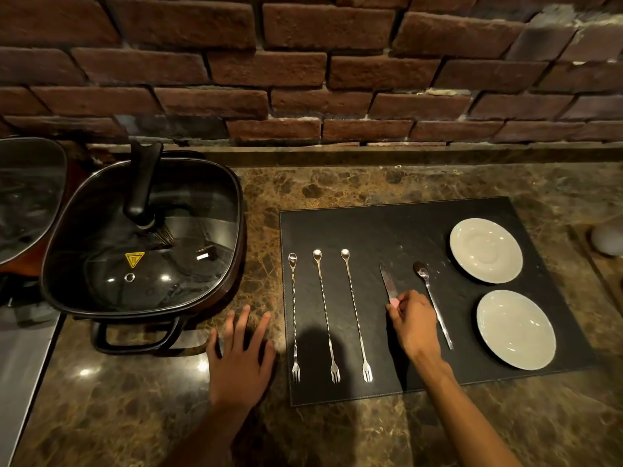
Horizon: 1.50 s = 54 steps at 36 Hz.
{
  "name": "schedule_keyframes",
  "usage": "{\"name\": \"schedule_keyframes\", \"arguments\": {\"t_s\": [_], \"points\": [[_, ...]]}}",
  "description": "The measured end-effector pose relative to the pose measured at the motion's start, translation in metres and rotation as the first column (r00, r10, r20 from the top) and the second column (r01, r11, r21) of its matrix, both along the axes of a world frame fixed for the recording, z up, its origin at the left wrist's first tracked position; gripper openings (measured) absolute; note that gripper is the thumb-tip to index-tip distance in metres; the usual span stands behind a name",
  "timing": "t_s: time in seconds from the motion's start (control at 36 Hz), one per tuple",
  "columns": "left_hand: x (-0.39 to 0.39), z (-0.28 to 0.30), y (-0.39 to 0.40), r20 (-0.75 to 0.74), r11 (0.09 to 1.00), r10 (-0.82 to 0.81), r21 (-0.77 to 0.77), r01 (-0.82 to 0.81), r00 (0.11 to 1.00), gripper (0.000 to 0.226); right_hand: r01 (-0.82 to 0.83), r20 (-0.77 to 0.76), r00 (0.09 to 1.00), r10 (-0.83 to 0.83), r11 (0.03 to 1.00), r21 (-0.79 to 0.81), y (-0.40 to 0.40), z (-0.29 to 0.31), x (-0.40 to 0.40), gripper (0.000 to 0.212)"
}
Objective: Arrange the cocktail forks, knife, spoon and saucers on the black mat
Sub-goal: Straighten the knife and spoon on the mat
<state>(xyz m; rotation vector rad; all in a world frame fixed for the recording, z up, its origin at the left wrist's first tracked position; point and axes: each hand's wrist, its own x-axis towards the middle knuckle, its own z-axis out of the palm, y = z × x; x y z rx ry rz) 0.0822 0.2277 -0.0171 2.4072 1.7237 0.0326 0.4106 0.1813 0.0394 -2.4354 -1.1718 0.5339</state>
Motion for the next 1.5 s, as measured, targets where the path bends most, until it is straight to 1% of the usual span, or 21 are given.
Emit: {"name": "schedule_keyframes", "arguments": {"t_s": [0.11, 0.17, 0.22, 0.31, 0.36, 0.42, 0.61, 0.67, 0.72, 0.83, 1.0, 1.25, 1.42, 1.5], "points": [[0.000, -0.001, -0.001, 0.004, 1.000, -0.007, 0.013, 0.007, 1.000, 0.057, 0.019, -0.008, 1.000, -0.019, 1.000, -0.013, 0.001, 0.001, 0.001, 0.020], [0.000, -0.002, -0.001, 0.005, 1.000, -0.007, 0.022, 0.007, 1.000, 0.057, 0.047, -0.004, 0.999, -0.046, 0.999, 0.027, 0.001, 0.005, 0.005, 0.023], [0.000, -0.004, -0.001, 0.012, 1.000, -0.006, 0.029, 0.005, 1.000, 0.057, 0.102, 0.001, 0.995, -0.102, 0.993, 0.065, 0.001, 0.010, 0.013, 0.022], [-0.001, -0.006, 0.000, 0.018, 0.999, -0.005, 0.040, 0.004, 1.000, 0.057, 0.159, 0.032, 0.987, -0.161, 0.987, 0.035, -0.005, 0.015, 0.033, 0.020], [-0.001, -0.007, 0.000, 0.022, 0.999, -0.001, 0.049, 0.000, 1.000, 0.057, 0.158, 0.085, 0.984, -0.157, 0.987, -0.013, -0.011, 0.015, 0.047, 0.023], [-0.001, -0.009, 0.000, 0.024, 0.999, -0.001, 0.049, 0.000, 1.000, 0.057, 0.151, 0.105, 0.984, -0.145, 0.987, -0.055, -0.018, 0.012, 0.058, 0.024], [-0.002, -0.015, 0.000, 0.023, 0.999, 0.000, 0.050, -0.001, 1.000, 0.057, 0.081, 0.084, 0.994, -0.072, 0.990, -0.117, -0.022, 0.003, 0.074, 0.005], [-0.003, -0.018, 0.001, 0.019, 0.999, 0.000, 0.052, -0.001, 1.000, 0.057, 0.052, 0.084, 0.996, -0.040, 0.988, -0.143, -0.022, 0.003, 0.076, 0.006], [-0.004, -0.021, 0.002, 0.012, 0.999, 0.006, 0.050, -0.007, 1.000, 0.058, 0.015, 0.080, 0.997, -0.002, 0.987, -0.162, -0.022, 0.005, 0.078, 0.012], [-0.006, -0.025, 0.002, 0.005, 0.998, 0.012, 0.061, -0.012, 1.000, 0.058, -0.016, 0.104, 0.994, 0.034, 0.985, -0.170, -0.022, 0.011, 0.085, 0.016], [-0.005, -0.023, 0.001, -0.007, 0.998, 0.018, 0.067, -0.017, 1.000, 0.058, -0.016, 0.120, 0.992, 0.039, 0.982, -0.189, -0.023, 0.011, 0.090, 0.007], [0.000, -0.006, -0.002, -0.001, 0.999, 0.016, 0.051, -0.016, 1.000, 0.057, -0.015, 0.101, 0.994, 0.039, 0.973, -0.229, -0.015, 0.011, 0.091, 0.013], [-0.001, -0.002, -0.001, 0.000, 1.000, 0.021, 0.022, -0.021, 1.000, 0.056, 0.008, 0.099, 0.995, 0.011, 0.982, -0.187, -0.016, 0.007, 0.090, 0.010], [-0.001, -0.004, -0.002, 0.010, 1.000, 0.027, -0.007, -0.027, 1.000, 0.056, 0.019, 0.104, 0.995, -0.002, 0.987, -0.160, -0.022, 0.010, 0.088, 0.015]]}}
